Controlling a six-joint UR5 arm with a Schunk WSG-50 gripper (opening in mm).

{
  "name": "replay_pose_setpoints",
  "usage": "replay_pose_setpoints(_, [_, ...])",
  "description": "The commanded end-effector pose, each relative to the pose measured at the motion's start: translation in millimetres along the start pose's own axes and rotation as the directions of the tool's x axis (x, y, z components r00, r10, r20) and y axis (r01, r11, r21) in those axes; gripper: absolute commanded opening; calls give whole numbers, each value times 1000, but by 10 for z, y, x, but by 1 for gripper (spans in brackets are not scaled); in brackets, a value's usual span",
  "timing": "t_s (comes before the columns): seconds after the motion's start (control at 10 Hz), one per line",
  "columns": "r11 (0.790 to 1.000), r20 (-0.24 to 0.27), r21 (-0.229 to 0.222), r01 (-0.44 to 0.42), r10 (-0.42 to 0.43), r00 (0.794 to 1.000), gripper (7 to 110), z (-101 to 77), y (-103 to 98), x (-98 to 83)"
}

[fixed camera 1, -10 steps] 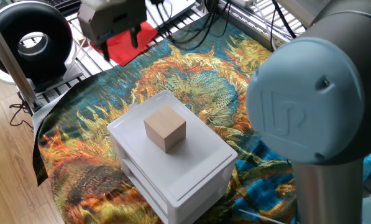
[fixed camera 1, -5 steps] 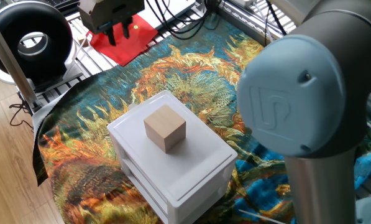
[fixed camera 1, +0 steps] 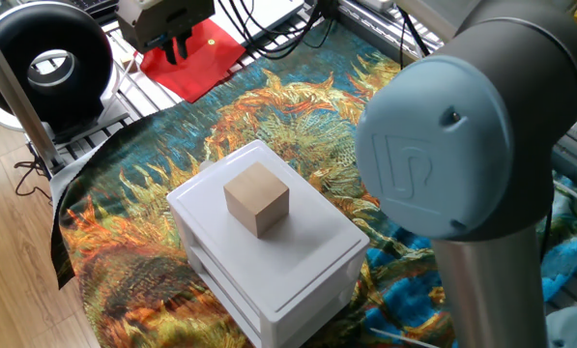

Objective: Grasp the handle and close the drawer

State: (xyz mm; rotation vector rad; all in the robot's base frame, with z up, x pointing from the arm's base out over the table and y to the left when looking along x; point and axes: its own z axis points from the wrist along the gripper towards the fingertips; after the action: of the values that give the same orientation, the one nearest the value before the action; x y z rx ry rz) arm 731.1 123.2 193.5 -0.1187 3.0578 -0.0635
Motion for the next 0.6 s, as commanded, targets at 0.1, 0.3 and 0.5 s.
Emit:
replay_pose_setpoints(0.1, [1000,8,12,-9,9,1000,7,-79,-87,56])
replay_pose_setpoints(0.3, [1000,23,-12,-14,14,1000,7,-142,-138,131])
replay_pose_setpoints(0.5, [999,26,-28,-15,16,1000,7,-192,-172,221])
